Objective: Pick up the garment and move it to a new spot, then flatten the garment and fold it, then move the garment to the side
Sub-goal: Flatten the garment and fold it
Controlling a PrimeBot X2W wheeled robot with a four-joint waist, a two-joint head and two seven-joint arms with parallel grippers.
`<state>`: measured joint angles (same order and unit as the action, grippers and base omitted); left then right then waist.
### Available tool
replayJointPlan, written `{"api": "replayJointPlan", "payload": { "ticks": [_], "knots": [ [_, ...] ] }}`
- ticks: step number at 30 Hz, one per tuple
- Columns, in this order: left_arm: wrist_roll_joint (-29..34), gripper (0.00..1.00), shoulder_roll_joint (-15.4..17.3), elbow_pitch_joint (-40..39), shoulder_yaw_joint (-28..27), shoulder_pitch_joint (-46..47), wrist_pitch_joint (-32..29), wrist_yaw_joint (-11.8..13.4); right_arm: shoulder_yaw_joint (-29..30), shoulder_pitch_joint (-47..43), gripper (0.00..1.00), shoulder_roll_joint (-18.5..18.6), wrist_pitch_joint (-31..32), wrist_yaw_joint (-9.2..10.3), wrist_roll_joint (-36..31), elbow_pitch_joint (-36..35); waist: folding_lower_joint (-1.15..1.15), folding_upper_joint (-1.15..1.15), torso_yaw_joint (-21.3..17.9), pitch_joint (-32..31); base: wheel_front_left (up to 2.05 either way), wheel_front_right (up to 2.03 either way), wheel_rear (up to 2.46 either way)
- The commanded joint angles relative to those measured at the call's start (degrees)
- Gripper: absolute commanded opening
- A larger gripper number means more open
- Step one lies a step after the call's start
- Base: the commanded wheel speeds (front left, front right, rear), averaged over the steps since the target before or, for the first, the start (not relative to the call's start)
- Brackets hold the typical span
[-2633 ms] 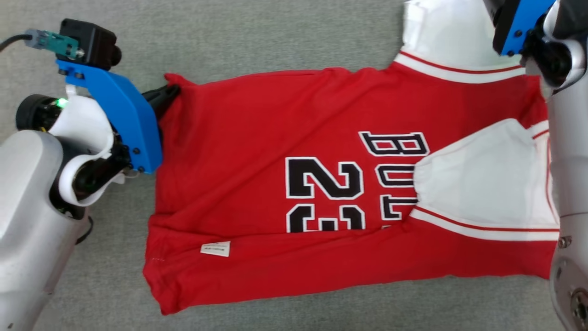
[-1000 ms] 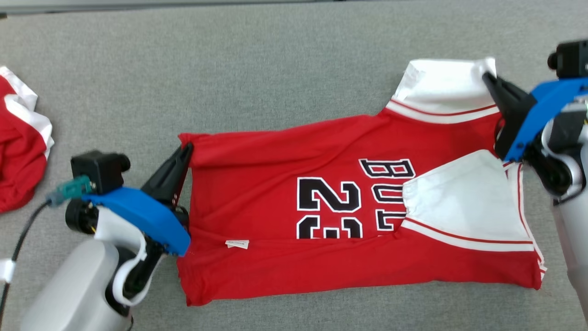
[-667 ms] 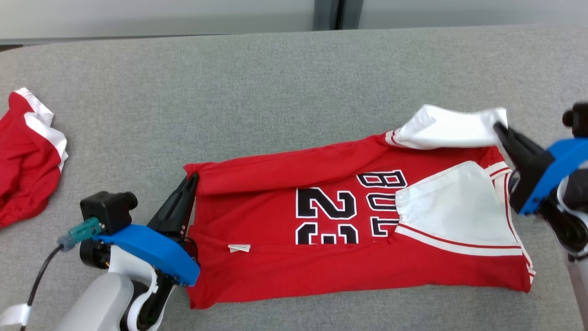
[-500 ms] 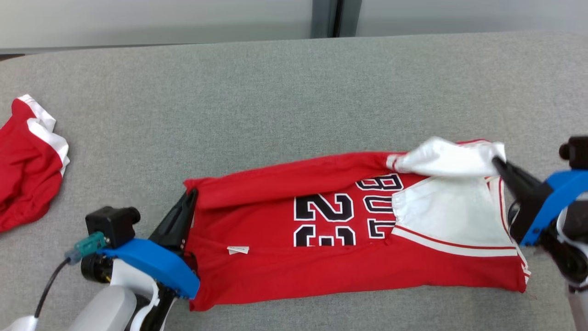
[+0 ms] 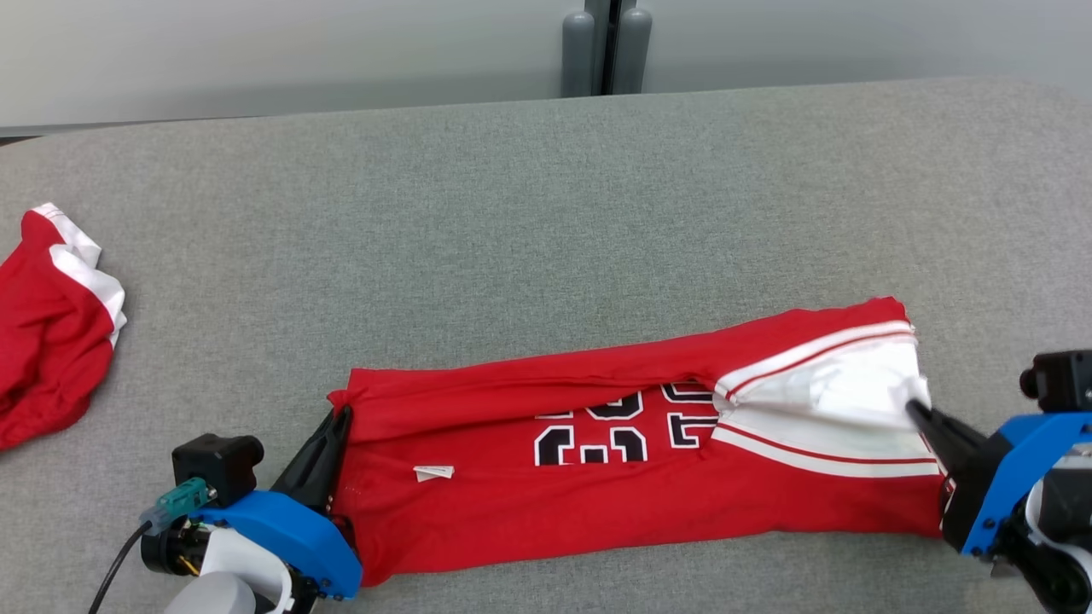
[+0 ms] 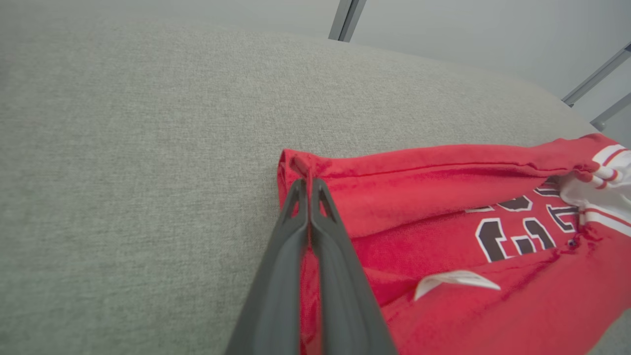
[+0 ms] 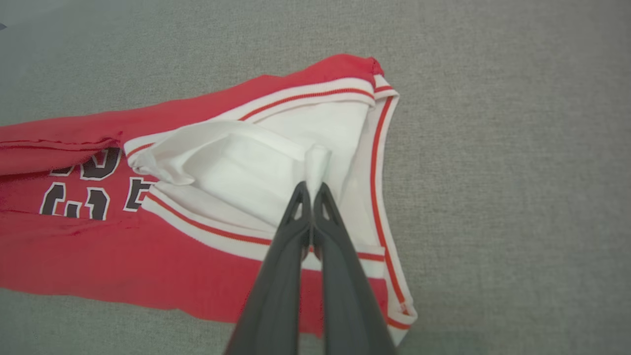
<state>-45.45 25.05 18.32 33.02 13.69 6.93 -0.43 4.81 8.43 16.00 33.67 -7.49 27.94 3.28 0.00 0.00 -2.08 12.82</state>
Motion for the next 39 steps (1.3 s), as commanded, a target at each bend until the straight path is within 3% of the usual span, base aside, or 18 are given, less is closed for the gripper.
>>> {"api": "replayJointPlan", "payload": {
  "ticks": [1, 2, 3, 9, 13, 19, 26, 31, 39],
  "knots": [
    [-0.2, 0.65, -0.3, 0.6, 0.1, -0.6, 0.3, 0.4, 0.4, -1.7, 1.00, -0.7, 1.2, -0.01, -0.4, -0.6, 0.00, 0.00, -0.1, -0.3, 0.00, 0.00, 0.00],
    [-0.3, 0.96, -0.4, 0.8, 0.0, -0.7, 0.4, 0.5, 0.7, -2.2, 1.00, -0.9, 2.0, -0.01, -0.7, -0.9, 0.00, 0.00, -0.1, -0.4, 0.00, 0.00, 0.00],
    [-0.5, 1.00, -0.6, 1.1, 0.0, -0.8, 0.6, 0.7, 0.9, -2.8, 1.00, -1.2, 2.7, -0.01, -0.9, -1.2, 0.00, 0.00, -0.1, -0.6, 0.00, 0.00, 0.00],
    [-1.9, 1.00, -2.5, 1.5, -2.1, -2.2, 4.2, 2.0, 3.0, -6.3, 1.00, -2.9, 6.1, -0.01, -2.5, -4.2, 0.00, 0.00, 0.1, -1.9, 0.00, 0.00, 0.00],
    [-2.0, 1.00, -4.2, 0.1, -5.4, -3.0, 7.3, 3.6, 5.2, -7.2, 1.00, -4.3, 5.0, -0.01, -3.4, -6.7, 0.00, 0.00, 0.5, -2.8, 0.00, 0.00, 0.00],
    [3.6, 1.00, -8.1, -4.5, -13.5, -4.7, 8.2, 4.2, 8.3, -6.9, 1.00, -6.6, 2.6, -0.01, -6.2, -7.5, 0.00, 0.00, 1.8, -4.2, 0.00, 0.00, 0.00],
    [15.4, 1.00, -11.9, -7.0, -19.6, -7.2, 8.3, 3.0, 10.4, -5.3, 1.00, -9.3, 0.5, -0.01, -8.6, -6.2, 0.00, 0.00, 2.7, -5.9, 0.00, 0.00, 0.00],
    [20.3, 1.00, -13.3, -6.6, -21.5, -8.7, 8.3, 1.8, 11.2, -3.6, 1.00, -10.6, -1.6, -0.01, -9.9, -3.1, 0.00, 0.00, 2.7, -6.5, 0.00, 0.00, 0.00],
    [24.9, 1.00, -14.5, -4.9, -24.1, -9.4, 8.3, -0.8, 12.5, 2.4, 1.00, -11.8, -3.9, -0.01, -12.3, 7.4, 0.00, 0.00, 3.0, -5.7, 0.00, 0.00, 0.00]
  ]
}}
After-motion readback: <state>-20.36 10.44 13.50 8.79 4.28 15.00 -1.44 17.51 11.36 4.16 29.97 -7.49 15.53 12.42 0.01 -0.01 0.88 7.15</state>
